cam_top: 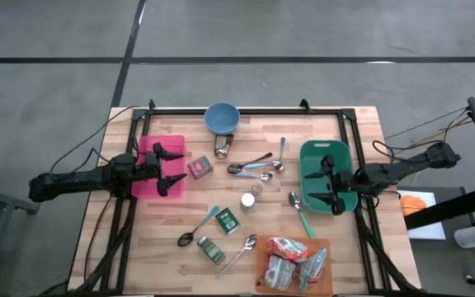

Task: Pick & Place Food Item
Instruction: Put the white seasoning bottle into the green bin

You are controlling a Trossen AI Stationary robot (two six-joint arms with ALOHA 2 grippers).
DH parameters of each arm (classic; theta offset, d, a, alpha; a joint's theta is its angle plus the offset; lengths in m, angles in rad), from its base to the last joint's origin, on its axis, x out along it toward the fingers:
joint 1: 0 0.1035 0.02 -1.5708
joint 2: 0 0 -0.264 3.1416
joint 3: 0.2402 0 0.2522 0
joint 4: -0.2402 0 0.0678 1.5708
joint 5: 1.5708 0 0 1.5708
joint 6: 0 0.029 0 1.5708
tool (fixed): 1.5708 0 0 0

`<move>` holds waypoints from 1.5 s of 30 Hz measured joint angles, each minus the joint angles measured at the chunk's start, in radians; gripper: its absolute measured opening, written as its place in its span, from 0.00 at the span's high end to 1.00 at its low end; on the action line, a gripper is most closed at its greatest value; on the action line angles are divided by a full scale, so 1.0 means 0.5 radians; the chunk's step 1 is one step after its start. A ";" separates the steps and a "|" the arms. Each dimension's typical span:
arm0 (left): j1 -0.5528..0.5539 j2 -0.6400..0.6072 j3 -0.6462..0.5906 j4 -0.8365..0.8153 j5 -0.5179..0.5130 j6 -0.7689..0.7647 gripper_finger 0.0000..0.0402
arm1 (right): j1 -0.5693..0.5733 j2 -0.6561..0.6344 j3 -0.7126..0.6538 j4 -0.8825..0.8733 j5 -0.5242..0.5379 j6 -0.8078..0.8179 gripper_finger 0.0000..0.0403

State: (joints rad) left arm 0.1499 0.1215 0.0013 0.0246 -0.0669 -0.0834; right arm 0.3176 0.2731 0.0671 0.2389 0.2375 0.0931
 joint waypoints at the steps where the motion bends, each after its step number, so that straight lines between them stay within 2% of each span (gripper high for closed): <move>1: 0.000 0.000 0.000 0.001 0.000 0.000 0.07 | 0.000 -0.014 0.026 -0.089 0.000 0.047 0.31; 5: 0.000 0.001 0.000 0.000 0.000 0.000 0.07 | 0.000 -0.036 0.085 -0.174 0.000 0.116 0.31; 16: 0.000 0.001 0.000 0.001 0.000 0.000 0.07 | 0.000 -0.033 0.116 -0.175 0.000 0.008 0.31; 24: 0.000 0.001 0.000 0.001 0.000 0.000 0.07 | 0.001 -0.033 0.116 -0.177 -0.001 -0.199 0.31; 32: 0.000 0.001 0.000 0.001 0.000 0.000 0.07 | 0.001 -0.033 0.116 -0.184 -0.002 -0.008 0.31; 45: 0.000 0.001 0.000 0.000 0.000 0.000 0.07 | 0.001 -0.033 0.114 -0.204 -0.002 -0.111 0.31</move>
State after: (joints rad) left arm 0.1499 0.1219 0.0013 0.0247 -0.0669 -0.0834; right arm 0.3180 0.2567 0.1242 0.1368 0.2363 0.0376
